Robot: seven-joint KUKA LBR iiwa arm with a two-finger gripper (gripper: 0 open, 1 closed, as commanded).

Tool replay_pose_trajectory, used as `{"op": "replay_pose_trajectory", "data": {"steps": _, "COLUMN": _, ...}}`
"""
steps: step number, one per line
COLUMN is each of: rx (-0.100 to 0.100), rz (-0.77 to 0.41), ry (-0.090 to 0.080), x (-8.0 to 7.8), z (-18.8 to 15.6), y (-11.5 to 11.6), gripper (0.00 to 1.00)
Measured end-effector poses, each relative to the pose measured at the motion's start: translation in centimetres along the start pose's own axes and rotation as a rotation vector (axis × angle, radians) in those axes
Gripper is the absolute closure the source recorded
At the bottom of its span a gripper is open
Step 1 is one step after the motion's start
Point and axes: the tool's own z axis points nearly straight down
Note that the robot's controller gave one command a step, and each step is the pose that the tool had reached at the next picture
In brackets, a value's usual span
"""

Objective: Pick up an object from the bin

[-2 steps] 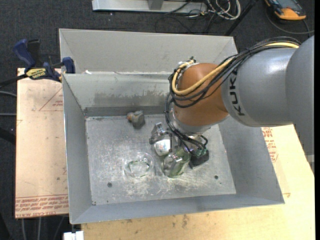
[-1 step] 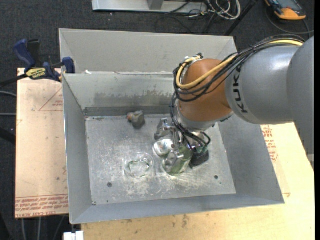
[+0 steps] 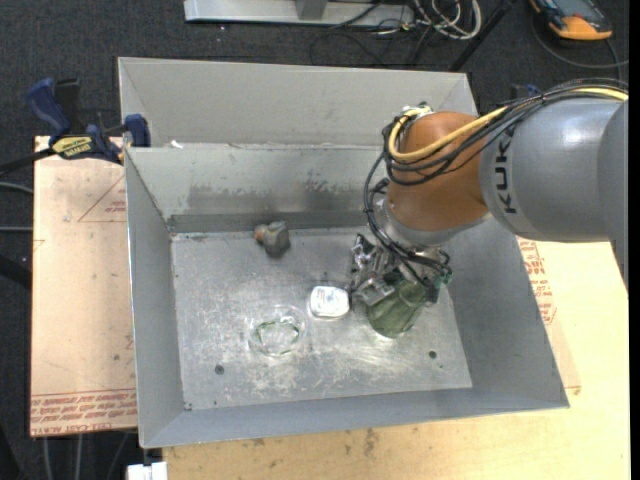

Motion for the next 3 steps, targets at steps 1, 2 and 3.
{"op": "replay_pose_trajectory", "data": {"steps": 1, "rx": 0.0, "rz": -0.001, "ry": -0.008, "x": -0.1, "z": 0.2, "y": 0.1, "gripper": 0.0}}
{"op": "replay_pose_trajectory", "data": {"steps": 2, "rx": 0.0, "rz": 0.0, "ry": -0.008, "x": -0.1, "z": 0.2, "y": 0.1, "gripper": 0.0}}
{"op": "replay_pose_trajectory", "data": {"steps": 3, "rx": 0.009, "rz": -0.099, "ry": -0.012, "x": -0.5, "z": 0.2, "y": 9.4, "gripper": 1.0}}
